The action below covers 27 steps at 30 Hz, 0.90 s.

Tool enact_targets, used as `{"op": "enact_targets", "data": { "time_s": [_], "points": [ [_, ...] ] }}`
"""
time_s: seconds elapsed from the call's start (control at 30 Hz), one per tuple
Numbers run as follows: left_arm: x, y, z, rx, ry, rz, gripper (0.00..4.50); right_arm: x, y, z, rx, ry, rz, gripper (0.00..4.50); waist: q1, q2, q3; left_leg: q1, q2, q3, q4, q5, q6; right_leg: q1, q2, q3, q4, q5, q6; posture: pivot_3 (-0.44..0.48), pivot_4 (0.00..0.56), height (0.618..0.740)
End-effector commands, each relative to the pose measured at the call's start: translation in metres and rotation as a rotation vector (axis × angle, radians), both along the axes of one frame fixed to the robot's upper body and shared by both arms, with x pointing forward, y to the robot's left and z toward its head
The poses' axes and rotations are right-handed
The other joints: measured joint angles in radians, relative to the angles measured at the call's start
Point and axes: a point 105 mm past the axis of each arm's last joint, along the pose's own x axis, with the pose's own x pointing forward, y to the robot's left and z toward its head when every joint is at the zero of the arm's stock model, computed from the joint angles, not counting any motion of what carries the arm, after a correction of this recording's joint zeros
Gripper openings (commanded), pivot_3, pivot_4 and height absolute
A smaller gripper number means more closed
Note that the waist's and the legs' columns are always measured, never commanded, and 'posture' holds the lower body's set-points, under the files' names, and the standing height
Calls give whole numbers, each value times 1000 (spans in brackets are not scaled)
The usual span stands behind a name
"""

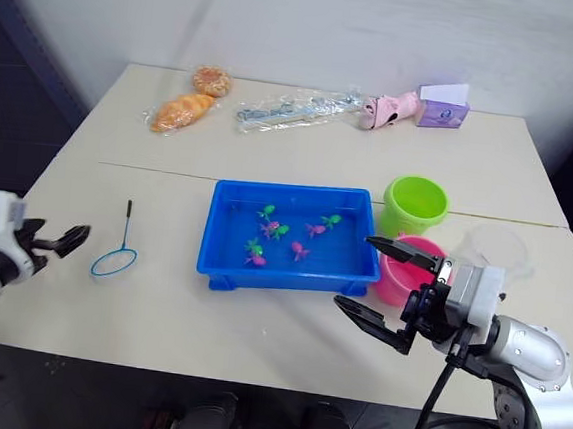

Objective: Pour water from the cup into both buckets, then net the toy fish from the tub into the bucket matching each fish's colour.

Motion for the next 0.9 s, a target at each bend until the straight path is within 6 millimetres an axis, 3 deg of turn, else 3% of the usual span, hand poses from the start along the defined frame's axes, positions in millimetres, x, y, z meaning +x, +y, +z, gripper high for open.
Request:
{"op": "enact_targets", "data": {
  "time_s": [0.03, 0.33, 0.63, 0.9],
  "points": [
    [7, 3, -6, 38, 77, 1, 4500, -4, -1, 8, -13, -38, -17, 4447, -5, 0, 0, 0, 0, 0, 0, 0, -1, 0, 1, 0, 0, 0, 0, 0, 150, 740],
    [52, -13, -30, 2, 125, 26, 4500, -11, 2, 5, -5, -38, -70, 4447, 20, -1, 0, -1, 0, 0, 6, 0, 0, 1, 1, 0, 2, 1, 2, 0, 150, 740],
    [63, -10, -58, -14, 202, 70, 4500, -11, 5, 7, 5, -54, -90, 4447, 26, -1, 0, 0, 0, 0, 7, 1, -2, -1, 1, 1, 7, 2, 3, 0, 150, 740],
    [49, -11, -77, -62, 282, 54, 978, -11, 4, 9, 3, -60, -100, 4500, 21, 0, 0, 2, 0, 1, 8, 1, -2, 0, 1, 2, 8, 2, 3, 0, 150, 740]
  ]
}}
